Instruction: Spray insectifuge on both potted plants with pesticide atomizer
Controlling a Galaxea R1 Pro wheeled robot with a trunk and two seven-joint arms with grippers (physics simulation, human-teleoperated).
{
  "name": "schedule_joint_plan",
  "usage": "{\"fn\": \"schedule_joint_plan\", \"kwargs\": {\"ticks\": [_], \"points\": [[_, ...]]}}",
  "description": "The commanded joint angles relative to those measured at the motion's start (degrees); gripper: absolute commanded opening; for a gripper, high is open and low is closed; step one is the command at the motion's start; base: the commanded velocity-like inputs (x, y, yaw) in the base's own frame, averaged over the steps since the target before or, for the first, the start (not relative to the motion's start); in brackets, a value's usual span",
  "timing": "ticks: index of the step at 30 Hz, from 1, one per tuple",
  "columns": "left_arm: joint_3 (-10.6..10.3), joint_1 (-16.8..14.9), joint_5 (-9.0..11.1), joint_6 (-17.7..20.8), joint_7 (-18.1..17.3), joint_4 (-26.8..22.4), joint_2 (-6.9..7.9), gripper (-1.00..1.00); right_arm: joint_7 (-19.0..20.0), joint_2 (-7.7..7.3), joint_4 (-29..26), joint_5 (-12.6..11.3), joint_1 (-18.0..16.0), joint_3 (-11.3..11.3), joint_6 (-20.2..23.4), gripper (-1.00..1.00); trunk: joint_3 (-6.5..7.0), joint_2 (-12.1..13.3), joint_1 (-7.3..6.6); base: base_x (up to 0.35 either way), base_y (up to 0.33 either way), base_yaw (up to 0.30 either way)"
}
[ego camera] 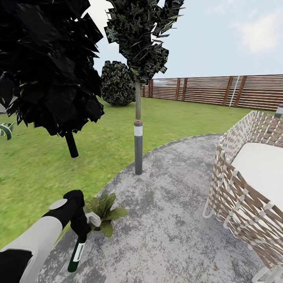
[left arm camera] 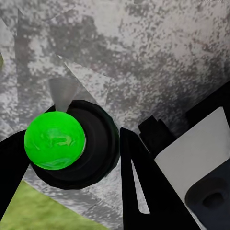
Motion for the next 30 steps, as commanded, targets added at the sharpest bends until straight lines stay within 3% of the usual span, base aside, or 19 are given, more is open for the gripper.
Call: {"fn": "schedule_joint_plan", "kwargs": {"ticks": [1,12,16,28,30], "points": [[-0.16,-0.02,-0.3,0.63,-0.52,-0.09,0.02,-1.0,-0.11,-0.01,0.05,-0.55,-0.03,0.51,-0.17,1.0,-0.06,-0.02,-0.01,0.045,0.0,0.0],[-0.21,-0.01,-0.52,0.74,-0.41,-0.11,-0.1,-1.0,-0.15,0.05,0.14,-0.55,-0.03,0.51,-0.16,1.0,-0.06,-0.02,-0.01,0.148,0.033,0.0],[-0.16,-0.07,-0.48,0.76,-0.35,-0.16,-0.11,-1.0,-0.24,0.05,0.14,-0.55,-0.03,0.51,-0.2,1.0,-0.06,-0.02,-0.01,0.097,-0.188,0.039],[-0.2,0.0,-0.51,1.1,-0.34,-0.13,-0.13,-1.0,-0.29,0.14,0.14,-0.55,-0.03,0.51,-0.17,1.0,-0.06,-0.02,-0.01,0.171,-0.226,0.256],[-0.11,1.99,-0.42,1.11,0.38,0.2,-0.07,-1.0,-0.26,0.07,0.14,-0.61,-0.03,0.51,-0.17,1.0,-0.06,-0.02,-0.01,0.034,-0.031,0.086]]}}
